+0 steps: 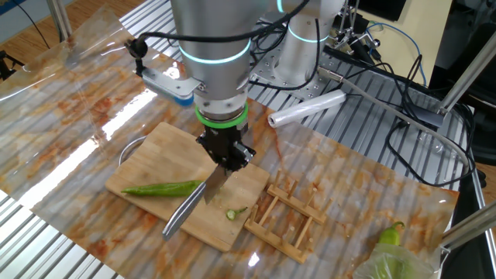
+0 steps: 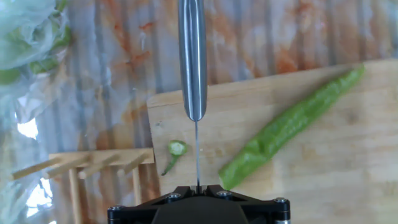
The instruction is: Chop the chili peppers
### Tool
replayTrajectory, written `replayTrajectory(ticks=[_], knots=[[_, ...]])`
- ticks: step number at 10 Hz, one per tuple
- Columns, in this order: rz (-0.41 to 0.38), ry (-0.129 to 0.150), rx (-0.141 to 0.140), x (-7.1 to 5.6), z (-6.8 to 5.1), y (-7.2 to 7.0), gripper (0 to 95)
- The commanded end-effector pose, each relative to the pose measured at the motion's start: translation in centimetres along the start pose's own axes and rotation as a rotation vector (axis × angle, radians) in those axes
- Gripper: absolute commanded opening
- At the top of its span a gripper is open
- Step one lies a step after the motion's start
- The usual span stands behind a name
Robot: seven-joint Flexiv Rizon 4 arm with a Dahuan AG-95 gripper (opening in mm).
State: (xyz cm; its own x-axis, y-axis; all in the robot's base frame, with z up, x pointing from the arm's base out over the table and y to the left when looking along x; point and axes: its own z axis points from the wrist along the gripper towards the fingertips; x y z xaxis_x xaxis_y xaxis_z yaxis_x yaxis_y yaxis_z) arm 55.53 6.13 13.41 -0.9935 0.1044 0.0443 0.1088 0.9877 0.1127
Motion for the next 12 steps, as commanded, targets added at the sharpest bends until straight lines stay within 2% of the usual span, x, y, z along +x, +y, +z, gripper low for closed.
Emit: replayTrajectory(ticks=[1,2,3,5,6,7,9,12], knots=[[0.069,0.065,0.021,0.6,-1.1,1.2,0.0],[0.092,0.133,0.029,0.6,-1.1,1.3,0.0],[0.115,0.169,0.027,0.7,-1.3,1.6,0.0],[0.078,0.179,0.052,0.8,-1.4,1.8,0.0],[0.033,0.191,0.054,0.8,-1.5,1.8,0.0],[-0.009,0.194,0.068,0.8,-1.5,1.9,0.0],[-0.039,0.166,0.11,0.8,-2.0,2.5,0.0],[-0.08,0.113,0.092,1.0,-2.6,3.5,0.0]])
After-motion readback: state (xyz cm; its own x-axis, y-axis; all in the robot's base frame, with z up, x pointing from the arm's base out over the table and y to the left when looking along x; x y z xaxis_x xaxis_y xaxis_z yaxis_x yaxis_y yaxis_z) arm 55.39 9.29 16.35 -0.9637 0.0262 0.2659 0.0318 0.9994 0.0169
